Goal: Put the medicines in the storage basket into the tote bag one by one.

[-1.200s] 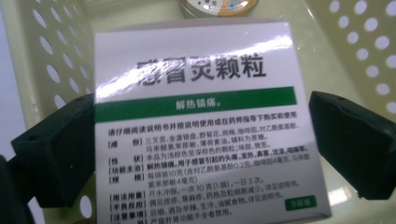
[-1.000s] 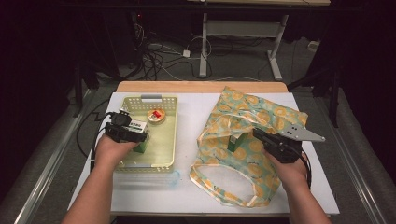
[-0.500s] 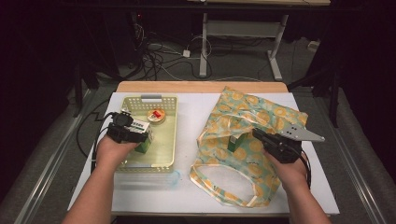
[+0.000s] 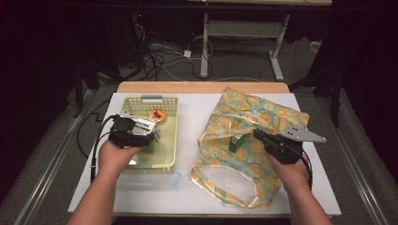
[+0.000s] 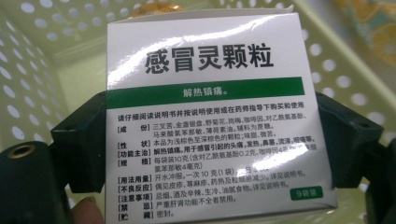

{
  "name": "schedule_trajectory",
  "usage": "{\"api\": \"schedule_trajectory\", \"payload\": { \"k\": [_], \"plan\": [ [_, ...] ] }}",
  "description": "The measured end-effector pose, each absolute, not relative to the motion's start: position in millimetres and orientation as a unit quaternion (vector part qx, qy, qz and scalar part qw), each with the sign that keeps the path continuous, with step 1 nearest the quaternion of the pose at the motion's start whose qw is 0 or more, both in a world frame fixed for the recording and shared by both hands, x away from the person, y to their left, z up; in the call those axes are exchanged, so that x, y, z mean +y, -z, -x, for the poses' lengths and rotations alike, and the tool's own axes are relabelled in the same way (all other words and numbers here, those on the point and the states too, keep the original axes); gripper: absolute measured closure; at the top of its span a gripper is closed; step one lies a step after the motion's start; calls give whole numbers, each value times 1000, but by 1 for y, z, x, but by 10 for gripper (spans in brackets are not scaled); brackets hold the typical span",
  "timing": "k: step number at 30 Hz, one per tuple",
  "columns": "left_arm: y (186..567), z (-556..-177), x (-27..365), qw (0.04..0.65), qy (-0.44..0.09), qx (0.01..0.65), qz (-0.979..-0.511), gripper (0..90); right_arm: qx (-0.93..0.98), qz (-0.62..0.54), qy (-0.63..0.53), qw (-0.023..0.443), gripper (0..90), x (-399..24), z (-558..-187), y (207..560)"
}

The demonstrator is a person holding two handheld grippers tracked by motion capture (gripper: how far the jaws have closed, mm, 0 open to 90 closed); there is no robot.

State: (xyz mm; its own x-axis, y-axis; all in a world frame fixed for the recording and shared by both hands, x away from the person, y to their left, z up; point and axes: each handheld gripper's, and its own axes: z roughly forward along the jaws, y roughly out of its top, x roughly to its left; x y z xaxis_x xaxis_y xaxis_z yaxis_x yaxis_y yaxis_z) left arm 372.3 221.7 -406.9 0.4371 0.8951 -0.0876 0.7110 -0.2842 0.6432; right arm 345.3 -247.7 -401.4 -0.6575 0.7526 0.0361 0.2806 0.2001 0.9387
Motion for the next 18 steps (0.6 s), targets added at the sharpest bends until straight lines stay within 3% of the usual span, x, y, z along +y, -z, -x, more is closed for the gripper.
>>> {"api": "schedule_trajectory", "payload": {
  "k": [18],
  "plan": [
    [392, -322, 215, 414, -177, 479, -754, 136, 742, -347, -527, 226, 900, -246, -344, 400]
  ]
}}
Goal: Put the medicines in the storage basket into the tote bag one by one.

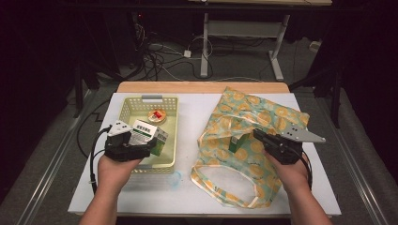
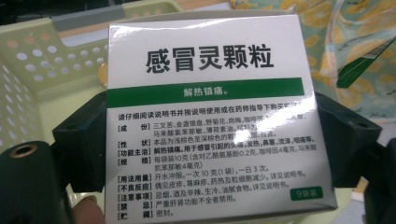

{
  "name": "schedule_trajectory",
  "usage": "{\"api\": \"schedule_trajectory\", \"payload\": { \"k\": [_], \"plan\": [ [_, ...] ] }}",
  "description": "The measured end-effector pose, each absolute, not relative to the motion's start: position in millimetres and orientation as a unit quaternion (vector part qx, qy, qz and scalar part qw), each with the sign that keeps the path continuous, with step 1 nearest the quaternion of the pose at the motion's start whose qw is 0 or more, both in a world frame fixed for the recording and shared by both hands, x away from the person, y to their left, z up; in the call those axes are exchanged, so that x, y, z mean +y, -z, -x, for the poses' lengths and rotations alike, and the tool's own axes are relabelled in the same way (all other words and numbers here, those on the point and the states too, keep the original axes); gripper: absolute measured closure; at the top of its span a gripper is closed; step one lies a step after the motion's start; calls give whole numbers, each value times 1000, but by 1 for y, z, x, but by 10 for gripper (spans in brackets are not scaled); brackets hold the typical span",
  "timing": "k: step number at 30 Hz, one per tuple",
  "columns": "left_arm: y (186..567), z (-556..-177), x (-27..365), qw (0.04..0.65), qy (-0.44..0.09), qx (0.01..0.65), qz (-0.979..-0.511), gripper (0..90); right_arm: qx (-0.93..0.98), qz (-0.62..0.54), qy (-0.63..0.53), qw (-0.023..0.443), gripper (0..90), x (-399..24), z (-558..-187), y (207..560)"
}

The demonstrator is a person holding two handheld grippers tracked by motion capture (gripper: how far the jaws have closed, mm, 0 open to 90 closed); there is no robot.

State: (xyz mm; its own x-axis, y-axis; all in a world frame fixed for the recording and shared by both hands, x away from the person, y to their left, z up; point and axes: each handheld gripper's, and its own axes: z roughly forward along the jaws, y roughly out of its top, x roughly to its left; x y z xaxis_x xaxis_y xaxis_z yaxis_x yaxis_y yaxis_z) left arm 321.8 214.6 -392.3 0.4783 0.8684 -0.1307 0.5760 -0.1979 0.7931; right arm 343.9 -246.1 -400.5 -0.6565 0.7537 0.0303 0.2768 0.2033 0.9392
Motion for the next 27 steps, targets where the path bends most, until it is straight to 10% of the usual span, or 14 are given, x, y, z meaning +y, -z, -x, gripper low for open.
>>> {"api": "schedule_trajectory", "payload": {
  "k": [27],
  "plan": [
    [378, -291, 140, 479, -144, 376, -780, 137, 742, -347, -528, 225, 900, -245, -344, 400]
  ]
}}
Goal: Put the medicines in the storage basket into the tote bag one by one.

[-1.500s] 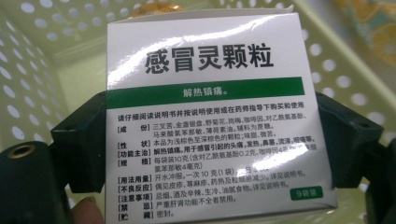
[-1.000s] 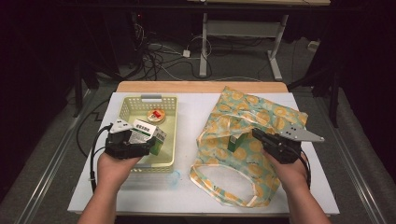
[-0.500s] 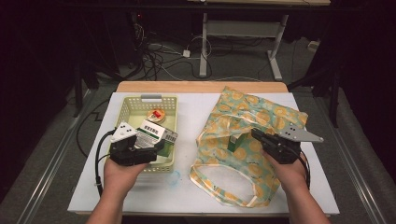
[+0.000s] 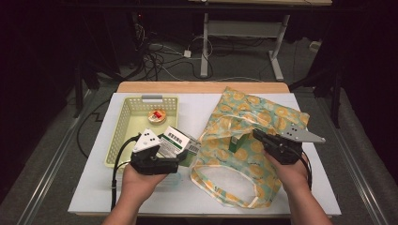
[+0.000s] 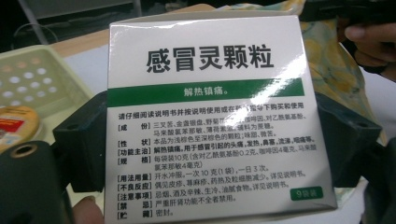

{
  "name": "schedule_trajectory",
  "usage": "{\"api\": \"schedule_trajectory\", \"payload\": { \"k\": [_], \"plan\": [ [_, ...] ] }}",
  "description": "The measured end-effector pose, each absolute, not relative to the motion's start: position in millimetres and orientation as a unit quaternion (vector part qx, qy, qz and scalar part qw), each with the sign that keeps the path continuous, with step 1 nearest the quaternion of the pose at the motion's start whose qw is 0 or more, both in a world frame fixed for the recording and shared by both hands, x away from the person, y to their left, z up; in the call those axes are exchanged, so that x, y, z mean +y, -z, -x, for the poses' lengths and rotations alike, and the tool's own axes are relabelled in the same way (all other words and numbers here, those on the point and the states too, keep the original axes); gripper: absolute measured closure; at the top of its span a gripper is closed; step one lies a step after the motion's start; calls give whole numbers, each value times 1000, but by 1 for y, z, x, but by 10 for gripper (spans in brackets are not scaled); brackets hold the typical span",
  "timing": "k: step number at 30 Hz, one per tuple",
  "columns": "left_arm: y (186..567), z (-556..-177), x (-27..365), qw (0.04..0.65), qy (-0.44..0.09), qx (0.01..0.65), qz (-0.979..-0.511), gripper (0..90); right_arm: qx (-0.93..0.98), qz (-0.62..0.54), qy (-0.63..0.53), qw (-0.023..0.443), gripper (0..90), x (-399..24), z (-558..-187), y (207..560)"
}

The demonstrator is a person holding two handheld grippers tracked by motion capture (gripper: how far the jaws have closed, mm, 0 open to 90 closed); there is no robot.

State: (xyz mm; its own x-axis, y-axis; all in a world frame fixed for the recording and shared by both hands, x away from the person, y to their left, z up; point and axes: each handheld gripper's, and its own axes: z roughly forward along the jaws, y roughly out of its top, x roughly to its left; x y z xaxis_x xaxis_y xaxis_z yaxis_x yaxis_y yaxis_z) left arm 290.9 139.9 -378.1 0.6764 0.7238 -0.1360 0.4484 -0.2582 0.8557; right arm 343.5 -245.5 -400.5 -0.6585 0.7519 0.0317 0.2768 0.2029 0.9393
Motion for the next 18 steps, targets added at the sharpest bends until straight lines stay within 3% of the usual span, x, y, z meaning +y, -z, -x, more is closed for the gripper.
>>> {"api": "schedule_trajectory", "payload": {
  "k": [18],
  "plan": [
    [380, -290, 75, 481, -123, 320, -807, 138, 741, -346, -529, 227, 900, -245, -344, 399]
  ]
}}
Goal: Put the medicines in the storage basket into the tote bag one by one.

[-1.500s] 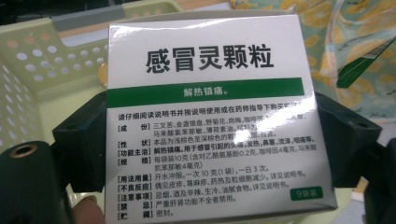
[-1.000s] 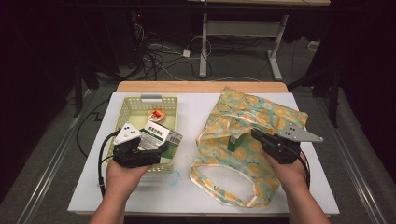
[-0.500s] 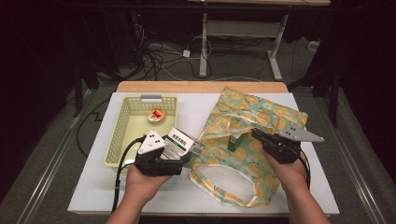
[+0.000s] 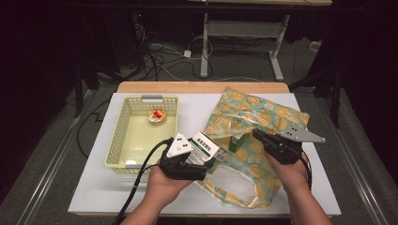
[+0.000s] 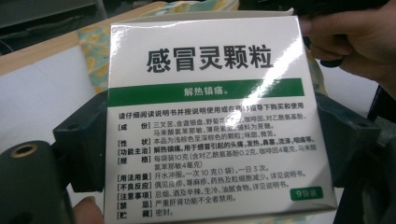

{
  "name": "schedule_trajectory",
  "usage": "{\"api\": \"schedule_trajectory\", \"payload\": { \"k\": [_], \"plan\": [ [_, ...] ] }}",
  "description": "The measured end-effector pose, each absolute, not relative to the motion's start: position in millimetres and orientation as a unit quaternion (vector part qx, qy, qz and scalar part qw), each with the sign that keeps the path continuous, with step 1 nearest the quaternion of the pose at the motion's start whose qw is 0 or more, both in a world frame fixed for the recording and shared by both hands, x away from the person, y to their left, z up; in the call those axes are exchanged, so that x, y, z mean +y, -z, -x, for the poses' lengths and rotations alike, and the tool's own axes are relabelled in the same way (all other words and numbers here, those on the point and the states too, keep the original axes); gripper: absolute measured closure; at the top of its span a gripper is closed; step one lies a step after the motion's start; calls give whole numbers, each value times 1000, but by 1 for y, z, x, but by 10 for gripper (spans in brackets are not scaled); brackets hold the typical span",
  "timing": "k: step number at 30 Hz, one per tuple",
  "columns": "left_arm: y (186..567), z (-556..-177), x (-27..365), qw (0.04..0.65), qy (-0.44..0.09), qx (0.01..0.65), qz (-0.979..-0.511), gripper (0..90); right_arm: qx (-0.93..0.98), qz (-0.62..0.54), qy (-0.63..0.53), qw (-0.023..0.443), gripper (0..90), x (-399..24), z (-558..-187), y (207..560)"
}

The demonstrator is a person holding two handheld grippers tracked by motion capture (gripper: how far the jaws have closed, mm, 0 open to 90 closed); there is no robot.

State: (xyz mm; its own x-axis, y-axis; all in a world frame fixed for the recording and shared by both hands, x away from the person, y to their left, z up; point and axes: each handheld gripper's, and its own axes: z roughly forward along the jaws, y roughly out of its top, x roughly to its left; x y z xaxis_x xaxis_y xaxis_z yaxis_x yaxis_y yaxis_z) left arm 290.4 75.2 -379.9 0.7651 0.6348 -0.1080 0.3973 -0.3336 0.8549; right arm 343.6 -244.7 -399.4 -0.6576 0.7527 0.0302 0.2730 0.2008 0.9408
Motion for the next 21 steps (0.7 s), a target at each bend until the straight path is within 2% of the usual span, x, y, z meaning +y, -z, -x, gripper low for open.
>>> {"api": "schedule_trajectory", "payload": {
  "k": [21],
  "plan": [
    [406, -304, -7, 450, -120, 283, -839, 138, 734, -344, -539, 230, 900, -246, -343, 395]
  ]
}}
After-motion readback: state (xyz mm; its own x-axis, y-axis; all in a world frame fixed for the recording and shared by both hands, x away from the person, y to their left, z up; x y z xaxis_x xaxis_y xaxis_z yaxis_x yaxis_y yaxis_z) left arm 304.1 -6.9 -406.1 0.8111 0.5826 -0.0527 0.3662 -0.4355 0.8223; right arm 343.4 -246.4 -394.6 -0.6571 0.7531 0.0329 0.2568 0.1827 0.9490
